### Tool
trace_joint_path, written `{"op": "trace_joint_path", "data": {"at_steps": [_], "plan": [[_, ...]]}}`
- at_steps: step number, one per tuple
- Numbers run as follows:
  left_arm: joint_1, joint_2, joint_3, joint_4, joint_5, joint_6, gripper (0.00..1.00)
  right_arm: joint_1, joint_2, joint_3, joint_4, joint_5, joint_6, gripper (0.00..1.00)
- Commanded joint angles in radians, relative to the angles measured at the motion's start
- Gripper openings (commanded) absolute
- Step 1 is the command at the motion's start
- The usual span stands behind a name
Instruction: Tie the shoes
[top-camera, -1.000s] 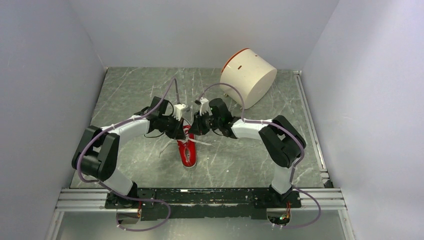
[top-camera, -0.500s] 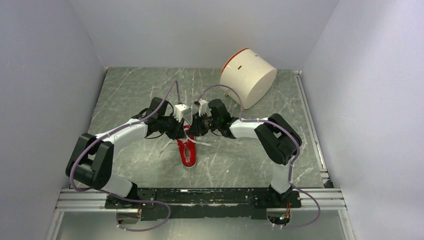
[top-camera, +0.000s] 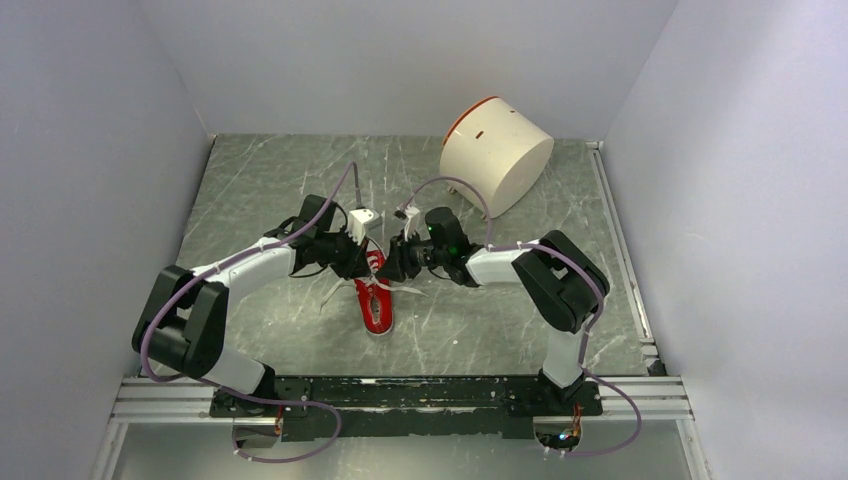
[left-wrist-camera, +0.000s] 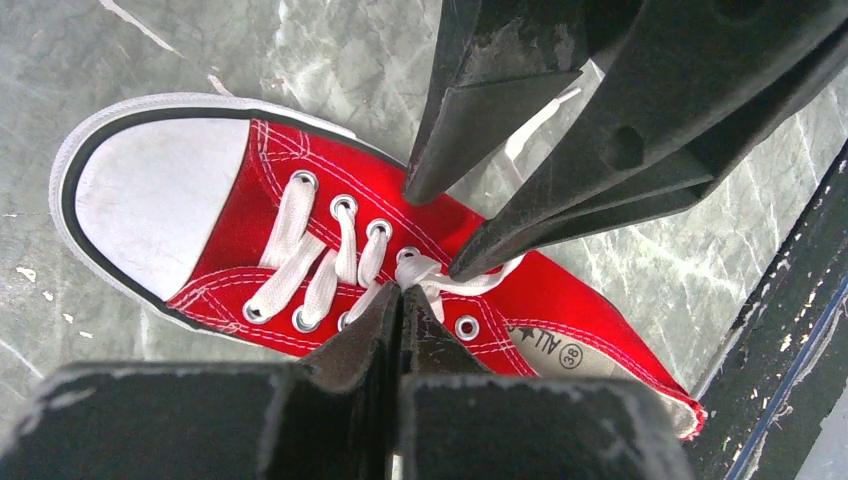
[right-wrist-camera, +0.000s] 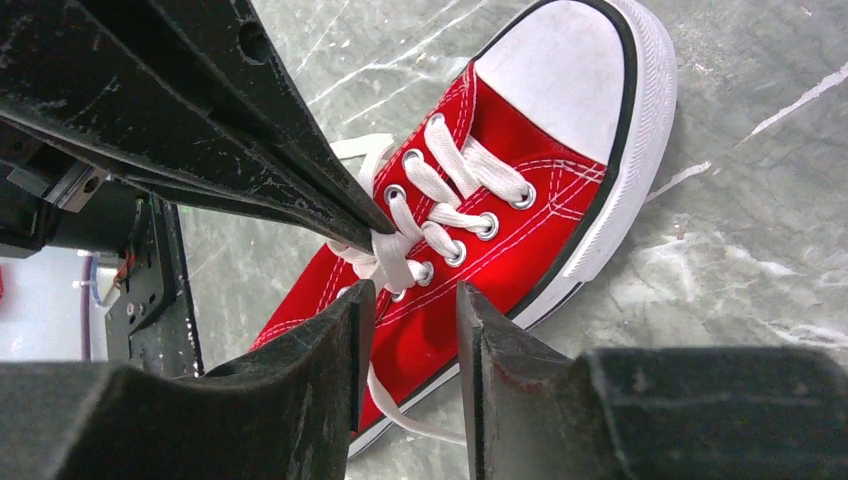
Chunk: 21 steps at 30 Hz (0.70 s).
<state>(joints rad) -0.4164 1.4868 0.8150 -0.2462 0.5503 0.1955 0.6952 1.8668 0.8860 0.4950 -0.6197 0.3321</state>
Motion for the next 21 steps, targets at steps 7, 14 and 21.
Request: {"op": "trace_joint_path", "data": {"at_steps": [7, 14, 21], "plan": [[-0.007, 0.002, -0.005, 0.015, 0.028, 0.032, 0.05, 0.001, 0.036, 0.007, 0.1, -0.065, -0.043, 0.39], [-0.007, -0.005, -0.008, 0.01, 0.03, 0.035, 0.05, 0.017, 0.074, 0.023, 0.1, -0.073, -0.055, 0.32], [-0.007, 0.004, -0.018, 0.012, 0.038, 0.024, 0.05, 0.018, 0.092, 0.018, 0.175, -0.071, 0.001, 0.11]]}}
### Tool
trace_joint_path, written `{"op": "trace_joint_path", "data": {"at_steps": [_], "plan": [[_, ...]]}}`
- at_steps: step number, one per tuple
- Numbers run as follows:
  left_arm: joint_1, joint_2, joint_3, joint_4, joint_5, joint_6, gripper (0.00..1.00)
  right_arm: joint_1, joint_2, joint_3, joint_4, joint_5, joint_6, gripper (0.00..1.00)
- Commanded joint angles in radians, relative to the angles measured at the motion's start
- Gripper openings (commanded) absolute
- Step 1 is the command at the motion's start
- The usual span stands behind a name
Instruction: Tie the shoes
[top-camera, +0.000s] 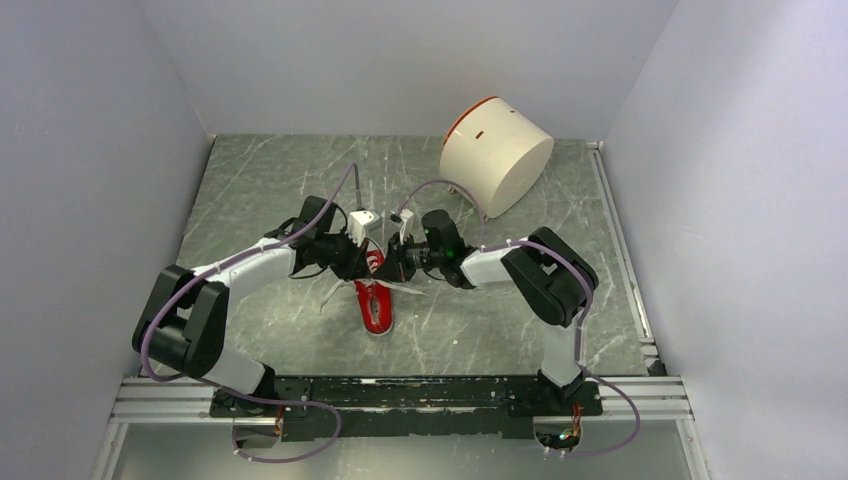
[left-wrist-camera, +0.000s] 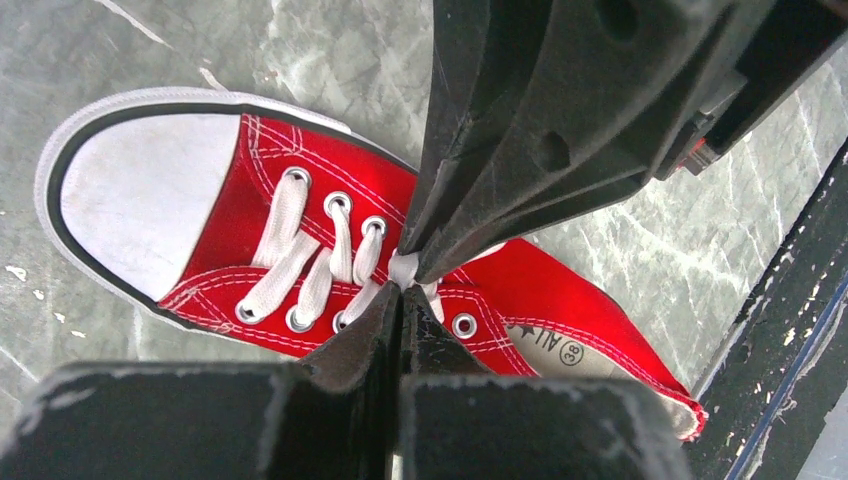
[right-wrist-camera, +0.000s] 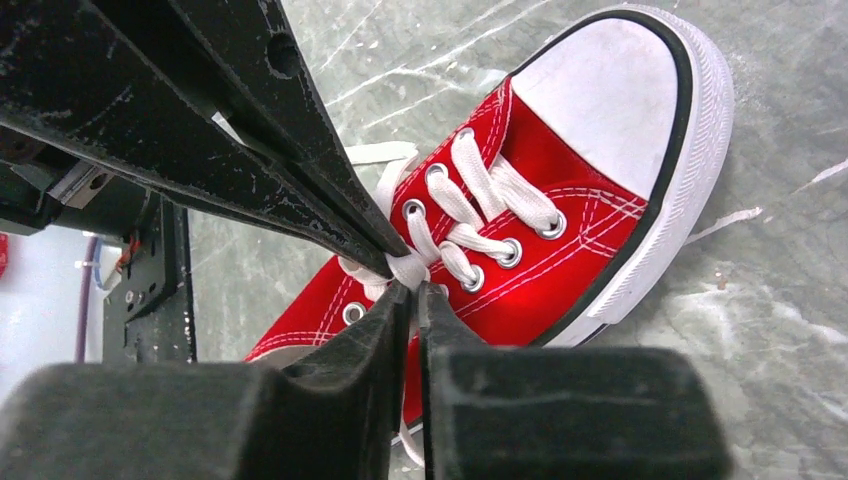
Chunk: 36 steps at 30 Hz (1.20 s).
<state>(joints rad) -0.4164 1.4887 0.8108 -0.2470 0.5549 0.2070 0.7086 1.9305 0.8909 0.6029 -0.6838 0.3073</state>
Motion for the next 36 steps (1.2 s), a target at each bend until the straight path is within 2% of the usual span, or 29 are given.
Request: {"op": "trace_joint_path", "data": {"at_steps": [1, 2, 7, 11, 15, 28, 30, 34, 36], "plan": [[-0.007, 0.003, -0.016, 0.015, 0.025, 0.006, 0.05, 0.003, 0.034, 0.016, 0.072, -0.006, 0.031, 0.05], [-0.007, 0.007, -0.015, 0.013, 0.011, -0.002, 0.05, 0.003, 0.036, 0.017, 0.076, -0.002, 0.035, 0.0], [-0.007, 0.034, -0.002, -0.008, -0.059, -0.024, 0.19, 0.001, 0.017, 0.006, 0.085, -0.002, 0.034, 0.0], [-0.007, 0.033, -0.006, 0.003, -0.056, -0.038, 0.33, 0.0, 0.003, -0.011, 0.083, 0.005, 0.032, 0.0], [-0.007, 0.033, -0.011, 0.017, -0.065, -0.052, 0.36, -0.003, -0.009, -0.013, 0.075, 0.0, 0.029, 0.0], [-0.009, 0.059, -0.013, 0.101, -0.132, -0.106, 0.15, 0.003, -0.057, -0.042, 0.082, -0.038, 0.08, 0.0], [-0.009, 0.058, -0.017, 0.12, -0.142, -0.114, 0.1, 0.008, -0.066, -0.046, 0.081, -0.05, 0.095, 0.0], [-0.009, 0.049, -0.033, 0.161, -0.141, -0.114, 0.05, 0.0, -0.095, -0.08, 0.125, -0.039, 0.195, 0.25], [-0.01, 0.037, -0.041, 0.177, -0.131, -0.108, 0.05, -0.02, -0.121, -0.101, 0.132, 0.006, 0.242, 0.34]]}}
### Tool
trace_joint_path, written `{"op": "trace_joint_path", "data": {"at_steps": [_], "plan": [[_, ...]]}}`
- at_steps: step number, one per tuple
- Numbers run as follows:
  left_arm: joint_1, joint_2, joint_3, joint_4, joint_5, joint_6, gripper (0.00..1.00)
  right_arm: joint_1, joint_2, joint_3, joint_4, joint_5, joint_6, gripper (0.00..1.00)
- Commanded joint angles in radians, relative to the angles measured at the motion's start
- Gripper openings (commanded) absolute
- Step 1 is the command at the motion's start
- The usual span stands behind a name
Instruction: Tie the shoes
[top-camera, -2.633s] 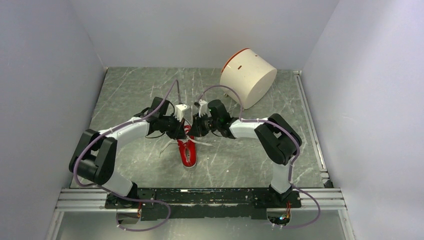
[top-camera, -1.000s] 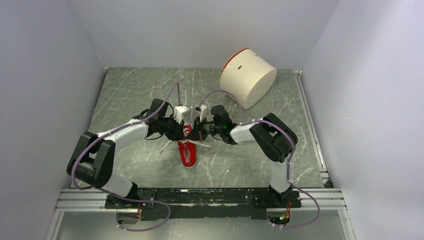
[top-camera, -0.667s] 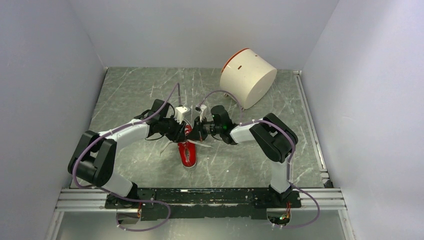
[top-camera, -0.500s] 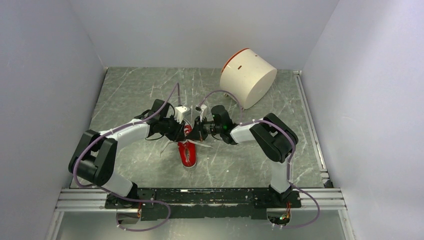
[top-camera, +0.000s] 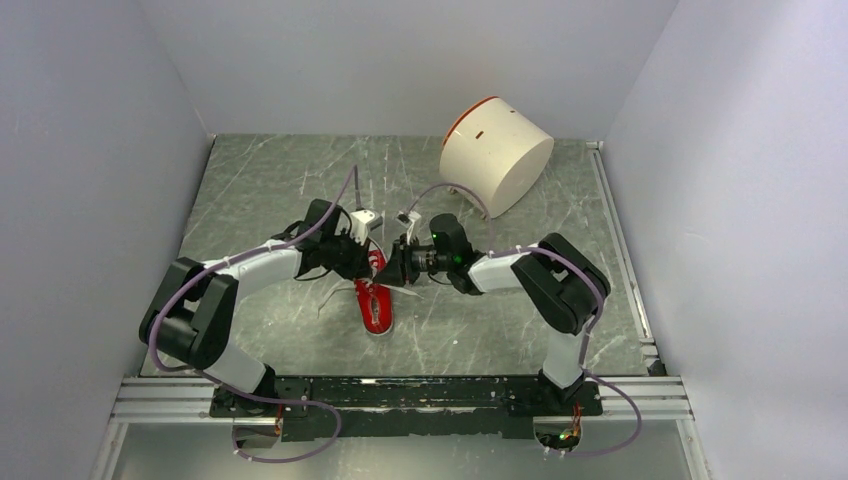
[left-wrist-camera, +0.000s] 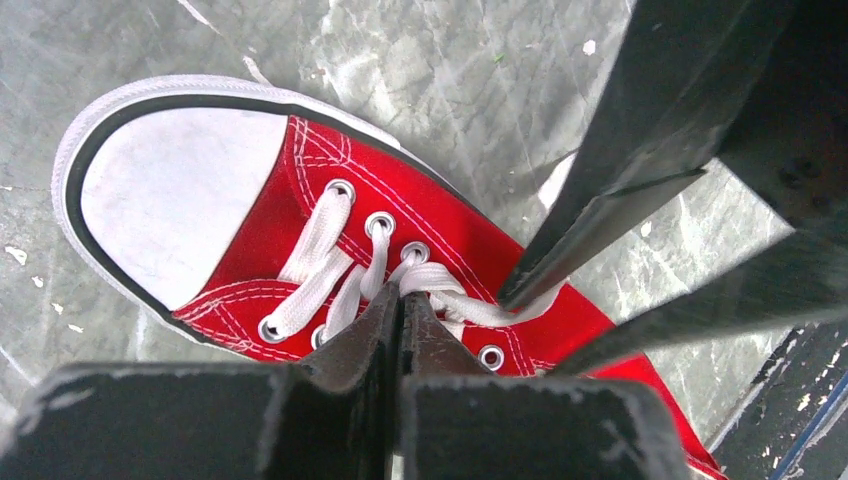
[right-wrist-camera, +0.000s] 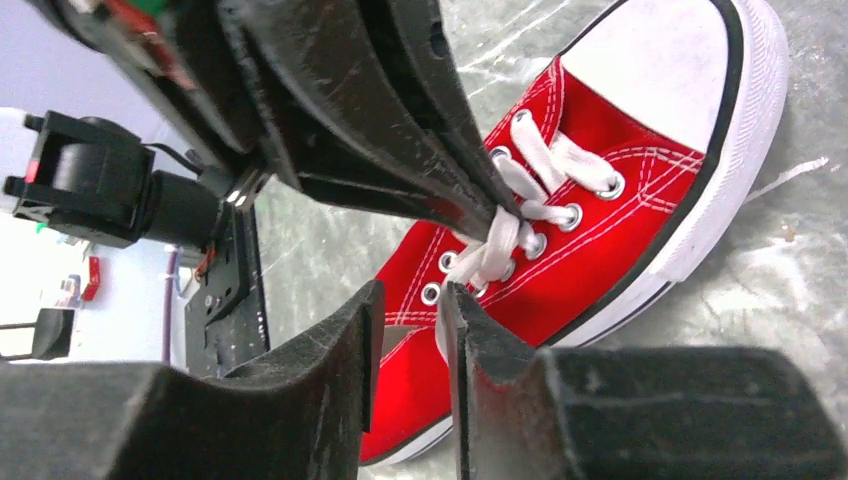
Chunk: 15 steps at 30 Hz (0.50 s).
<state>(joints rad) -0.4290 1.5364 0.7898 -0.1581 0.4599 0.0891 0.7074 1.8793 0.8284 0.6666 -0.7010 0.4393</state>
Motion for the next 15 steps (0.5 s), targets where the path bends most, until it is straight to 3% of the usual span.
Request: {"op": "trace_joint_path", "data": {"at_steps": [1, 5, 8, 15], "plan": [[0.003, -0.021, -0.027, 0.093, -0.033, 0.014, 0.05, -0.029, -0.079, -0.033, 0.035, 0.051, 0.109, 0.35], [0.001, -0.071, -0.063, 0.119, -0.035, 0.035, 0.05, -0.04, -0.087, 0.008, -0.076, 0.141, 0.037, 0.42], [0.0, -0.085, -0.073, 0.108, -0.027, 0.059, 0.05, -0.04, -0.064, 0.06, -0.13, 0.163, -0.038, 0.41], [-0.001, -0.103, -0.085, 0.105, -0.012, 0.077, 0.05, -0.037, 0.025, 0.149, -0.147, 0.119, -0.096, 0.19]]}}
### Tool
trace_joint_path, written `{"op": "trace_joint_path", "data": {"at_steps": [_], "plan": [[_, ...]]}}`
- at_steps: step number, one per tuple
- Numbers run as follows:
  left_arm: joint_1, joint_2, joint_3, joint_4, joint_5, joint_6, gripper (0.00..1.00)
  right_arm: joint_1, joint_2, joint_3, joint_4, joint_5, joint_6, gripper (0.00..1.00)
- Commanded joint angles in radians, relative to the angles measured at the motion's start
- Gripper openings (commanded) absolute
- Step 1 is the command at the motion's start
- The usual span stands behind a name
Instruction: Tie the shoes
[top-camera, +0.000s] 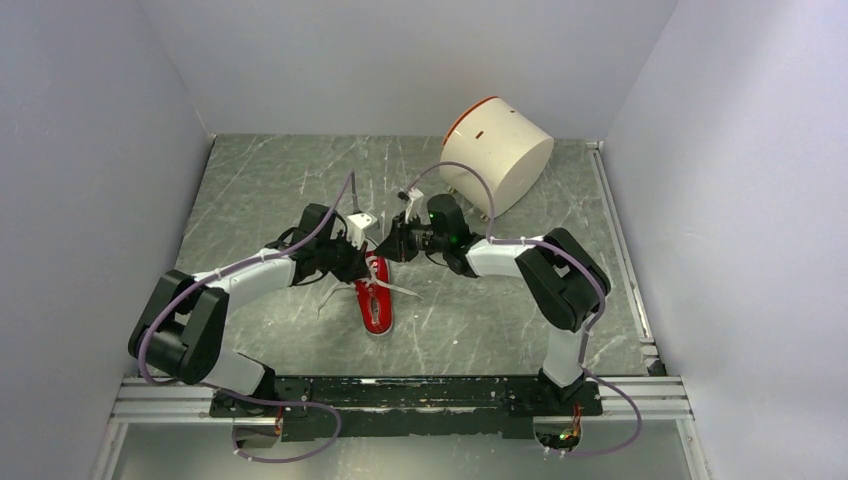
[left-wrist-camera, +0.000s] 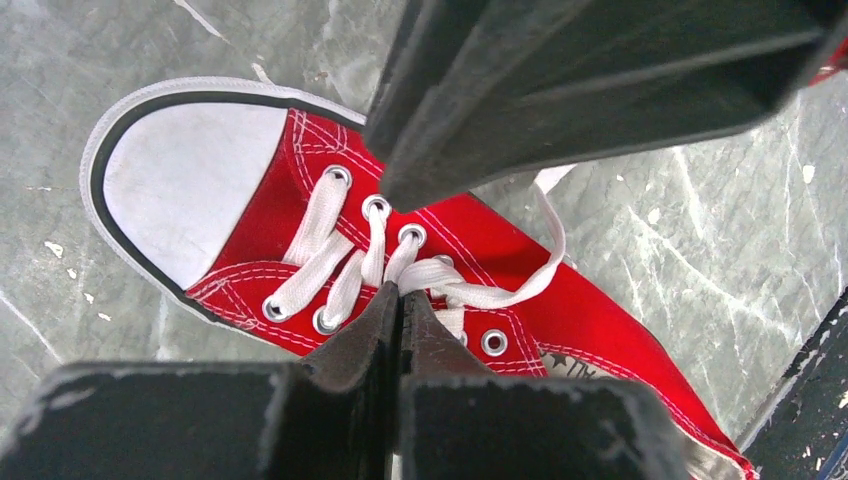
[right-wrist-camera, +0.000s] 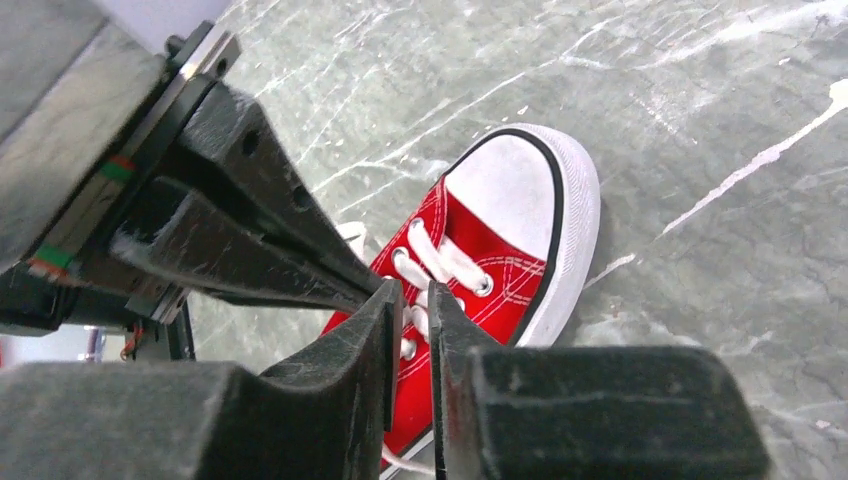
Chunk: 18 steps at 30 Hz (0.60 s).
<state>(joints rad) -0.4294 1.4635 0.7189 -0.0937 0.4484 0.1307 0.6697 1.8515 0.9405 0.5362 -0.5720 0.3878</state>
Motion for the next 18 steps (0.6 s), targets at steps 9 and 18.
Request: {"op": "trace_joint_path", "data": {"at_steps": [9, 18], "plan": [[0.0, -0.031, -0.009, 0.047, 0.008, 0.039, 0.05, 0.042, 0.091, 0.055, -0.059, -0.022, -0.104, 0.14], [0.001, -0.021, -0.015, 0.075, 0.037, 0.043, 0.05, 0.046, 0.067, -0.014, 0.034, -0.123, -0.074, 0.14]]}}
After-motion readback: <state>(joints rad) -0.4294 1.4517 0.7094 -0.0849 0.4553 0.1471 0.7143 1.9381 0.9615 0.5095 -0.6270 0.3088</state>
